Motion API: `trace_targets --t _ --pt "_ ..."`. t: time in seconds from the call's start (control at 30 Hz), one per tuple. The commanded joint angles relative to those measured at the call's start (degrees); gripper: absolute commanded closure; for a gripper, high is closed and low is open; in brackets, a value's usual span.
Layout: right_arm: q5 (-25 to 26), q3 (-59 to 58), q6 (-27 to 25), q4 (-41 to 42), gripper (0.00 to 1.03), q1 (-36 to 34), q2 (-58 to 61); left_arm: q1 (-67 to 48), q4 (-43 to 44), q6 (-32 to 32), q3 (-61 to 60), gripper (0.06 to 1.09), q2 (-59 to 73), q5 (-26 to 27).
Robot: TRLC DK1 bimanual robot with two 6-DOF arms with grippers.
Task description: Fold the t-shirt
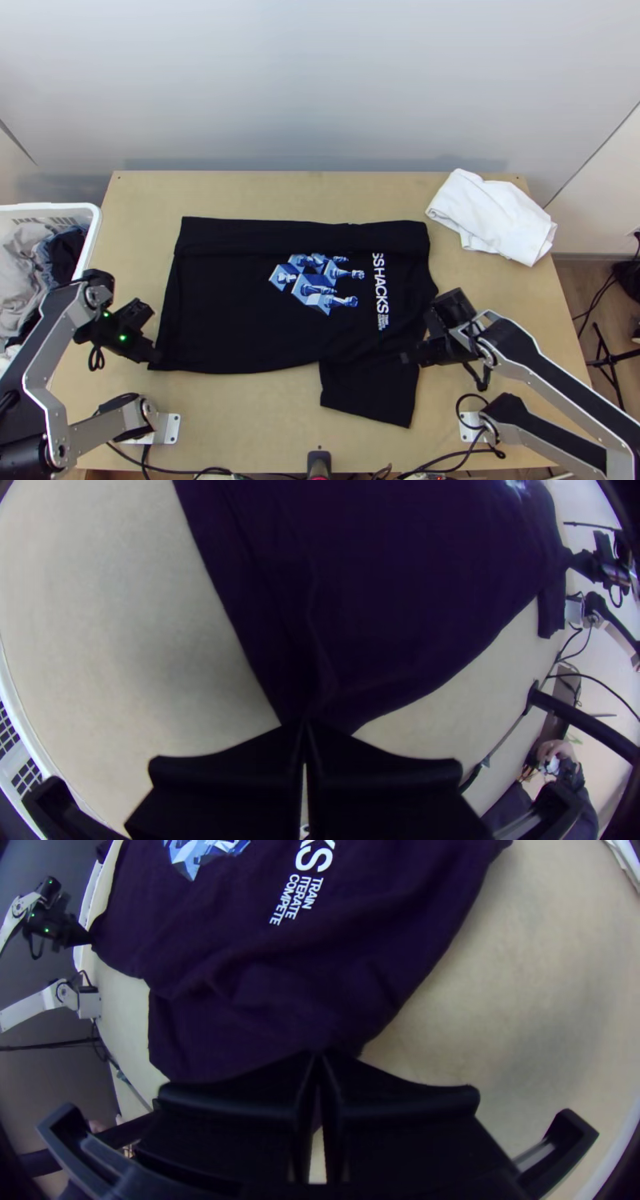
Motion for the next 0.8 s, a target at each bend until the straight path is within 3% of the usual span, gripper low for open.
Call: trace_targets --t 0.0,0.13,0.4,0.77 --pt "0.0 0.7 -3.7 -3.9 1.0 -2.4 -4.2 5.8 -0.5 0.2 1.3 1.04 1.3 4.6" --pt "-1.1 1.4 -6.6 -7.9 1.0 -2.0 -8.2 7.2 -0.5 0.1 1.5 1.04 1.4 6.2" --pt "-2.7 5.6 -5.6 -8.5 1.0 -1.5 -14.0 5.9 0.3 -7.7 5.6 1.04 -0.6 14.2" --pt "-2.3 10.7 -8.5 -7.7 1.0 -4.5 -15.3 7.3 2.2 -10.8 11.0 1.04 1.8 15.3"
